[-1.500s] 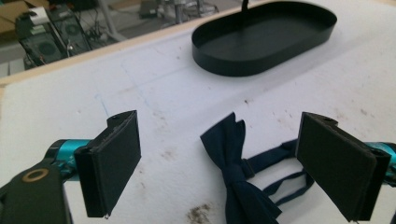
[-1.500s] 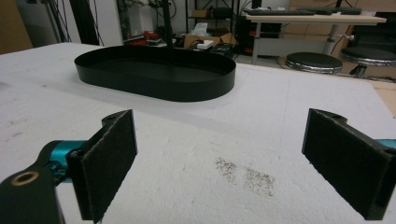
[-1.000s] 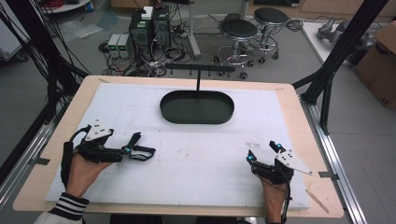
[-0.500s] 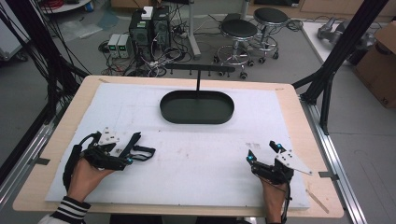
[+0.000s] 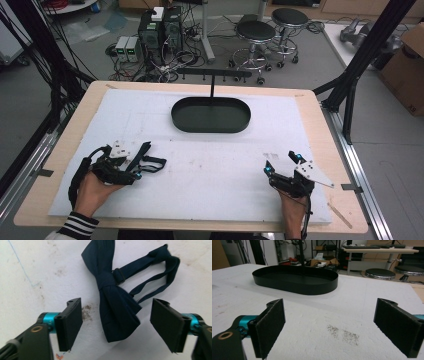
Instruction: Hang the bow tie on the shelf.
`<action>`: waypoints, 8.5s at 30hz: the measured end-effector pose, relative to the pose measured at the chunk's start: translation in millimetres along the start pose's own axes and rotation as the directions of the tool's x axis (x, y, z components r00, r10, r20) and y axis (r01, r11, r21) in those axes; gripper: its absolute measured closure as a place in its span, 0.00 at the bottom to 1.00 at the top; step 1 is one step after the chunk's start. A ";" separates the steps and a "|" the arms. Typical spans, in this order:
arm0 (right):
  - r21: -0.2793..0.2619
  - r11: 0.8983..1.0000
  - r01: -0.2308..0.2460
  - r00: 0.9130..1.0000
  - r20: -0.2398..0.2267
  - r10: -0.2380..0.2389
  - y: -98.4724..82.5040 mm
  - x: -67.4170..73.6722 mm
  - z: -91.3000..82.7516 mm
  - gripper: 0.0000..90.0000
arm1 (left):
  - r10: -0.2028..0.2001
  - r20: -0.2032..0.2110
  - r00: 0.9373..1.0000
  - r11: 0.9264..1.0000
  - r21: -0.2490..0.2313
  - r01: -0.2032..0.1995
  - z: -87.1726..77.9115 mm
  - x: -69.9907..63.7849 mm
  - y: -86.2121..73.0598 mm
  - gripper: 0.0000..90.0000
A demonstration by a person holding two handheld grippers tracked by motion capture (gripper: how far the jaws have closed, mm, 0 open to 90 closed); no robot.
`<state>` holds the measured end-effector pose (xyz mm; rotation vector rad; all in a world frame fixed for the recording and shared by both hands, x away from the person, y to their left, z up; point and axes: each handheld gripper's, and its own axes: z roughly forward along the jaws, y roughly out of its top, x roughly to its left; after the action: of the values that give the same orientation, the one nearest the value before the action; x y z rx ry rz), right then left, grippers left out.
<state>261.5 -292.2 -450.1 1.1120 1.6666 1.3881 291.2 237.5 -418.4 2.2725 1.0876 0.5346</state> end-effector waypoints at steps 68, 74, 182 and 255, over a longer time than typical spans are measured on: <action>0.000 1.000 0.005 1.000 0.004 -0.005 -0.1 0.9 -0.3 0.10 | -0.063 0.062 0.996 0.900 -0.428 0.084 -30.3 19.2 12.9 0.92; 0.001 1.000 0.002 1.000 0.002 -0.002 -0.1 0.7 -0.5 0.10 | -0.049 0.078 0.996 0.885 -0.459 0.079 -36.0 18.3 22.2 0.92; -0.019 0.997 -0.079 0.997 -0.014 0.079 -0.7 -7.5 -1.8 0.10 | 0.032 -0.077 0.996 0.857 -0.511 -0.067 54.5 -0.9 259.4 0.92; -0.039 0.998 -0.045 0.999 -0.016 0.044 -1.6 -4.9 -3.8 0.10 | 0.119 0.150 0.982 0.809 -0.588 -0.009 27.5 14.1 92.2 0.21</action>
<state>259.8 -298.3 -450.9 1.1250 1.6272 1.4547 368.1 192.7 -379.4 1.7667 0.6350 0.5824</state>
